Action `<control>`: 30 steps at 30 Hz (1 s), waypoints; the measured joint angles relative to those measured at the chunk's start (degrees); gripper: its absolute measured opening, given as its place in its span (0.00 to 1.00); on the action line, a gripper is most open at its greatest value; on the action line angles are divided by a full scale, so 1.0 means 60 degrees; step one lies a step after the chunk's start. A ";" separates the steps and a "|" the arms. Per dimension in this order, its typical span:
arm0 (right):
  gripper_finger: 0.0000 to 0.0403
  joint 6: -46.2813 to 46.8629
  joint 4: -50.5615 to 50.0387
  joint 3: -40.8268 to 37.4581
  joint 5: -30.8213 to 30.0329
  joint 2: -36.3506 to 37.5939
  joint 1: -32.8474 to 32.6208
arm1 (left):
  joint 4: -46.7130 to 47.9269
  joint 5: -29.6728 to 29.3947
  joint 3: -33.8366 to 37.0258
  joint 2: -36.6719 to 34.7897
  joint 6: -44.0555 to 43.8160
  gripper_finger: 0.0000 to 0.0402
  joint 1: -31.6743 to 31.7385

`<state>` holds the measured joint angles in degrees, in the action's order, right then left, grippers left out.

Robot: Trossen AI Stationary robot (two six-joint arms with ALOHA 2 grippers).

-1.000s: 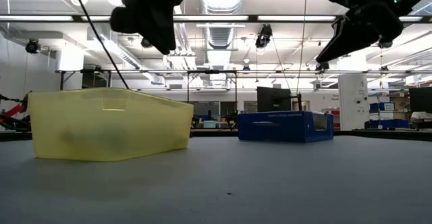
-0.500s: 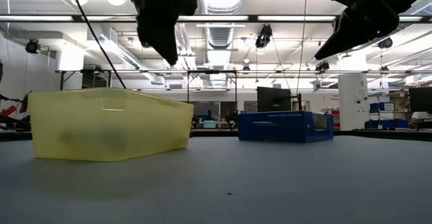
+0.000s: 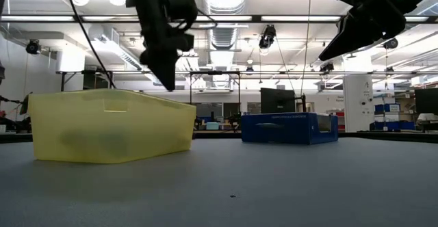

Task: Pick and place USB-C Cables
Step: Put the violet charger cable into the yellow bin

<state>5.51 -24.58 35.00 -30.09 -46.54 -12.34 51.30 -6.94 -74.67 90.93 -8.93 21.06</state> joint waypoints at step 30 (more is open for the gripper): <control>0.15 0.0256 0.0000 0.0011 0.0000 -0.0004 0.0000 | -0.1333 0.0809 -0.0018 0.1662 0.6461 0.18 0.2764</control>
<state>7.05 -24.58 35.07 -30.09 -46.57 -12.34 43.30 -2.09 -74.78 100.90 29.84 37.65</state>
